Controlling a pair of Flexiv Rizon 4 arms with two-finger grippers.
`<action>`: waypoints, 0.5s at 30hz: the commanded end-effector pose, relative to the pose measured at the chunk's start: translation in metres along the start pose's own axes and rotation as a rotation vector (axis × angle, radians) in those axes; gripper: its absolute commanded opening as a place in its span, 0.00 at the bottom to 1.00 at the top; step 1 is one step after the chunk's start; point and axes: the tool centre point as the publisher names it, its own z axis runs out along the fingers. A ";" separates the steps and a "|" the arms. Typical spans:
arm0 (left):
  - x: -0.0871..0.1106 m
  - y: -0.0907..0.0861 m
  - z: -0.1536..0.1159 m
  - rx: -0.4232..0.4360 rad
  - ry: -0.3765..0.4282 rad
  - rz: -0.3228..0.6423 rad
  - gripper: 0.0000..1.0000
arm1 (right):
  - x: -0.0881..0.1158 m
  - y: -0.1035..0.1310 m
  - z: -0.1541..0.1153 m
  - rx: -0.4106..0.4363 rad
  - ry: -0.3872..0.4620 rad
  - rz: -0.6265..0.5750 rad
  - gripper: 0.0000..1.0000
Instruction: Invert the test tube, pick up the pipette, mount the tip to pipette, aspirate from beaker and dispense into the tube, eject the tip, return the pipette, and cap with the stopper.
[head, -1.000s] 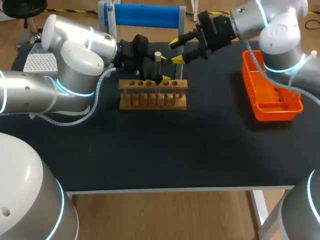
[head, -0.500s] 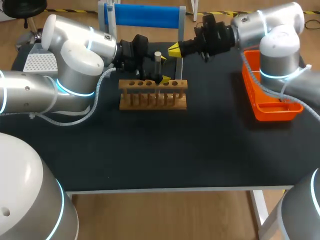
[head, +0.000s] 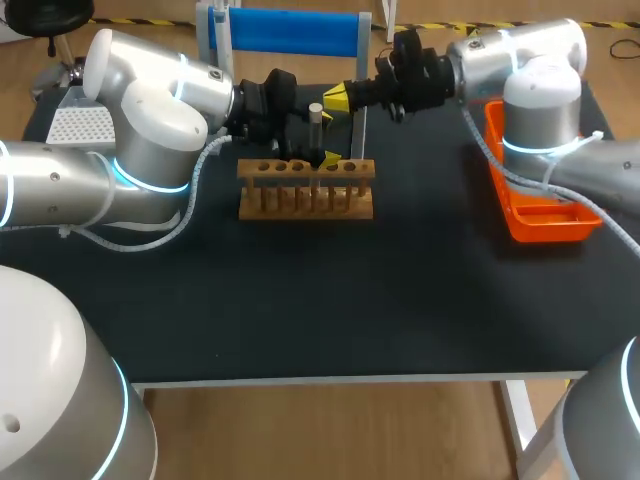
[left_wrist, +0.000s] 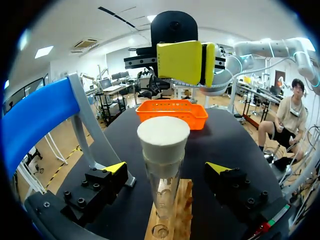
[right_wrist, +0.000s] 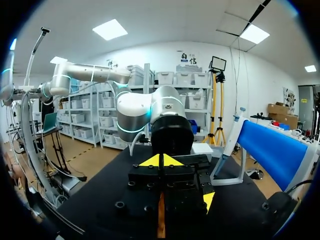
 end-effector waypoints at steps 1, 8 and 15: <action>-0.001 0.000 0.001 0.000 0.002 0.000 1.00 | -0.007 -0.002 0.005 -0.007 0.016 0.007 0.00; -0.001 0.000 0.001 0.000 0.002 0.000 1.00 | -0.011 -0.004 0.011 -0.023 0.026 0.023 0.00; -0.001 0.000 0.001 0.000 0.002 0.000 1.00 | -0.013 -0.012 0.014 -0.015 0.027 0.047 0.00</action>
